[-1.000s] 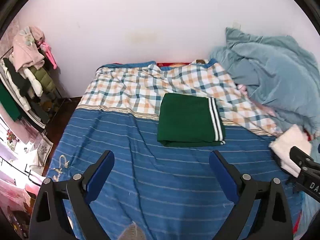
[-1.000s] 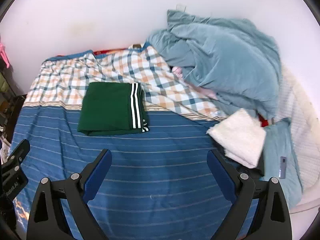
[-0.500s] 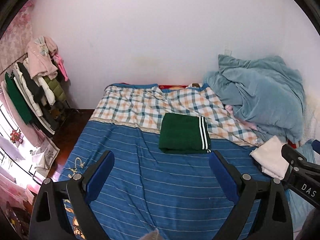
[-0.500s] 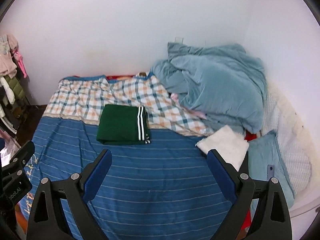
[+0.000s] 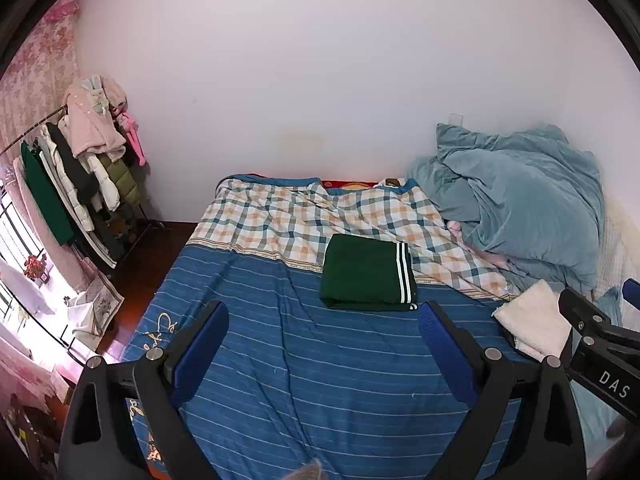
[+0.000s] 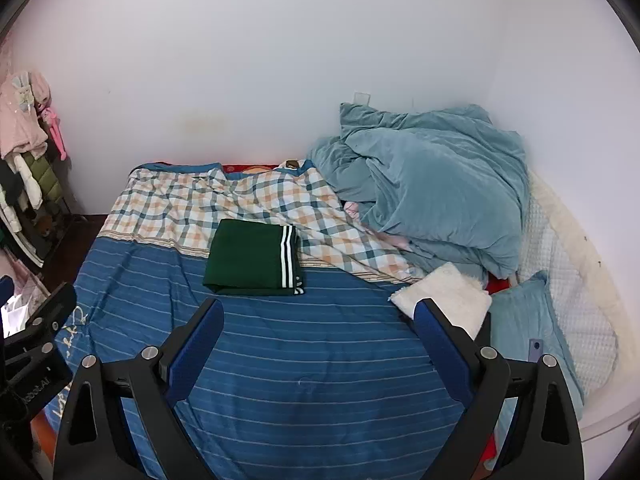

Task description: Fold large clothes

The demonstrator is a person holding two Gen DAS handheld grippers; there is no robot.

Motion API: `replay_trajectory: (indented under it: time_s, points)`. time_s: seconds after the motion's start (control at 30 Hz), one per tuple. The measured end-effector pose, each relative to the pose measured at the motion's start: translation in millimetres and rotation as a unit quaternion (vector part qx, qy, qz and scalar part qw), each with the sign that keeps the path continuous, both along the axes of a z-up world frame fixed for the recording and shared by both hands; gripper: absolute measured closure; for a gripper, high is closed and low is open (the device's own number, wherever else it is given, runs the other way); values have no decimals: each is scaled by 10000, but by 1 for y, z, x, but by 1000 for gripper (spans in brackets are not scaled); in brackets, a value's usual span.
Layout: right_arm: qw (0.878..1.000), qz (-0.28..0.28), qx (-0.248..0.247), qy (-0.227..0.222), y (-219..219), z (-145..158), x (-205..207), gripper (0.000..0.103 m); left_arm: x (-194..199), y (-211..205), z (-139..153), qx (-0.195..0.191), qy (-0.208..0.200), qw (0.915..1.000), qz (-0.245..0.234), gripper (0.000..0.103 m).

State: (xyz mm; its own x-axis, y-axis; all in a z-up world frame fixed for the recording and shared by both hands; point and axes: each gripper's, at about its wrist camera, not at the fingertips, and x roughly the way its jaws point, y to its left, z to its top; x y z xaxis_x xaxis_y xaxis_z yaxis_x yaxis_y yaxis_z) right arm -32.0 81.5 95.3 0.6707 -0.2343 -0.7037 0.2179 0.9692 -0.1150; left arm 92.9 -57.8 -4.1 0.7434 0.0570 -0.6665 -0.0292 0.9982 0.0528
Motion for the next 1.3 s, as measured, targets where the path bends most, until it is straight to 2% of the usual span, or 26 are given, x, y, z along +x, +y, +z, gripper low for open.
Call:
replay_trajectory:
  time_s: [0.1,0.3,0.7,1.3]
  points:
    - [10000,-24,-53,-48,1,2,-4,4,-4,-1,3,19,-59,10000,-43,1]
    - [9999,60,97,-47,-3,3,-5,3,-10,-3,6,64,-116,9999,-71,1]
    - [9998,24,30,-181,-6,9,-21,3,-17,-2,13,56,-154,9999,-23,0]
    - [9998,99,8,-198,-6,11,-21,2,-23,-3,15,67,-150,9999,40,0]
